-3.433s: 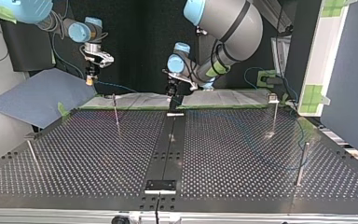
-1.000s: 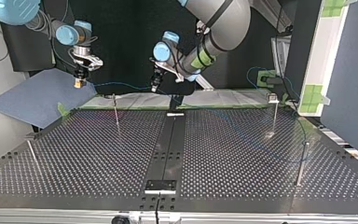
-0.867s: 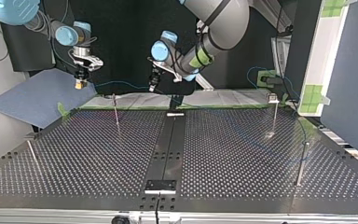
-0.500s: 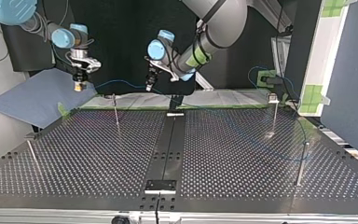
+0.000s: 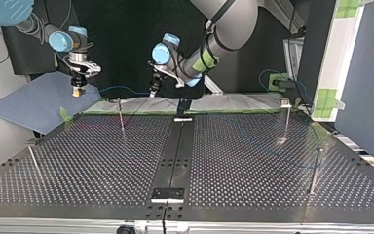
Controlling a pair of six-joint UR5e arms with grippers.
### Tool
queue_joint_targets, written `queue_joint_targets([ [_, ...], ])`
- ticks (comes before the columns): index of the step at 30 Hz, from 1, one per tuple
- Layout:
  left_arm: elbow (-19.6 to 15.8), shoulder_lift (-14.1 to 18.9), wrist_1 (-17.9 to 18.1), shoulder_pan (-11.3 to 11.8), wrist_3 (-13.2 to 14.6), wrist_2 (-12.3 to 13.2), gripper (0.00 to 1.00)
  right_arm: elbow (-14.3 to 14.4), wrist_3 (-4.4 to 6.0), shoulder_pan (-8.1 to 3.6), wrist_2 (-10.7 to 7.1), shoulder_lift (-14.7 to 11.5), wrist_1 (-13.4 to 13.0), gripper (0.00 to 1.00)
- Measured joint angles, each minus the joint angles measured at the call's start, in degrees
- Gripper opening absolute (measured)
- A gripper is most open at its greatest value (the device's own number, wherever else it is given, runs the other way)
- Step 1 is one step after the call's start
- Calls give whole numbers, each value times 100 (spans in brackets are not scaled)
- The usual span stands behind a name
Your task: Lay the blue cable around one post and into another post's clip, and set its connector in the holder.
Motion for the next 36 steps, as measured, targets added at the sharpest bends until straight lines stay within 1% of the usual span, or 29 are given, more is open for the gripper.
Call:
queue_joint_targets([
  [8,70,0,-11,-31,-29,6,0,-23,58,-96,-32,0,-14,0],
  [17,147,0,-33,-33,-92,36,0,-73,109,-165,-82,-3,0,0],
  [28,270,0,-120,12,-172,57,0,-195,135,-182,-77,-2,86,0],
  [36,312,0,-195,47,-179,64,0,-261,137,-183,-69,-1,140,0],
])
